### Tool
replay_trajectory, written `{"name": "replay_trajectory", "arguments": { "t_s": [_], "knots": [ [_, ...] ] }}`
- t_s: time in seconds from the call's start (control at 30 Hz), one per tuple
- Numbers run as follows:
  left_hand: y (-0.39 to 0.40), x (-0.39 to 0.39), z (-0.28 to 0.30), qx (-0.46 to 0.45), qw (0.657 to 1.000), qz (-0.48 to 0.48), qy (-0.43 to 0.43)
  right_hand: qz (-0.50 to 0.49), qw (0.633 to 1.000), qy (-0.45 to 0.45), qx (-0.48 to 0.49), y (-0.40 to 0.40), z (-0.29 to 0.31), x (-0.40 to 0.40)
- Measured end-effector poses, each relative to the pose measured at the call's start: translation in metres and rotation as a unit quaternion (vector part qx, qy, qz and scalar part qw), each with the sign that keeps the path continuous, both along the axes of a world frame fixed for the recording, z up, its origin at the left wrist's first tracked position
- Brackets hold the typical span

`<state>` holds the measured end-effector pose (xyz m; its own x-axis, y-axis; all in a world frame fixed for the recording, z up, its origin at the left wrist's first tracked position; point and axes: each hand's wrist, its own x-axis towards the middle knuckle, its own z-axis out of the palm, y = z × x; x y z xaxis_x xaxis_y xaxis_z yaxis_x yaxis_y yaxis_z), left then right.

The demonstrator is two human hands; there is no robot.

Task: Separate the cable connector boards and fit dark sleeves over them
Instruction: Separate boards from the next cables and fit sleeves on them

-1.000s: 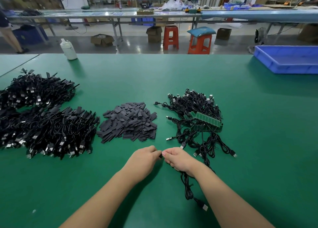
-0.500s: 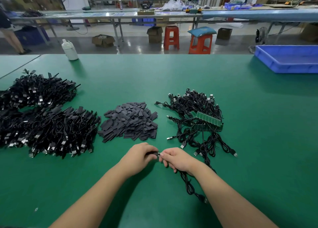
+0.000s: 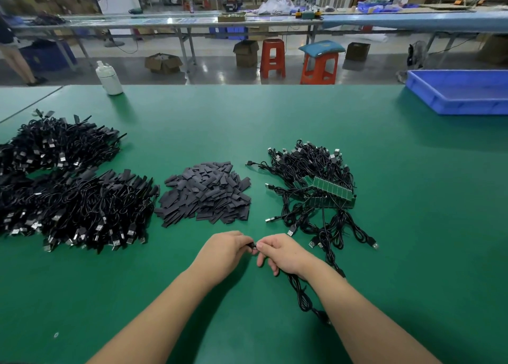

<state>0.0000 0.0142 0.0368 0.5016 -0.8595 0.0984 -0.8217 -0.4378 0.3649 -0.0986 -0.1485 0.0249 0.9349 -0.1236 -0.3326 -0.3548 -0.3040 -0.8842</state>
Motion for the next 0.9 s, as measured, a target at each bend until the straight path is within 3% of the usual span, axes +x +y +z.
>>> {"name": "replay_trajectory", "arguments": {
  "t_s": [0.5,0.6,0.67,0.77,0.83,0.9],
  "knots": [
    [-0.026,-0.016,0.008,0.212,0.971,-0.024,-0.103,-0.003,0.999,0.006,0.035,0.0,0.003,-0.002],
    [-0.028,-0.017,0.008,0.221,0.968,-0.025,-0.114,0.002,0.999,0.001,0.032,-0.001,0.003,-0.001],
    [-0.025,-0.015,0.002,0.174,0.979,-0.029,-0.105,-0.025,0.999,0.002,0.039,0.001,0.002,0.001],
    [-0.023,-0.021,-0.004,-0.019,0.998,0.053,0.003,-0.104,0.991,-0.005,0.083,0.003,0.003,0.002],
    [-0.027,-0.03,-0.006,-0.153,0.964,0.156,0.15,-0.172,0.972,-0.034,0.159,0.001,0.007,0.005],
    [-0.032,-0.037,-0.007,-0.18,0.906,0.214,0.318,-0.269,0.911,-0.079,0.302,-0.002,0.014,0.012]
  ]
}}
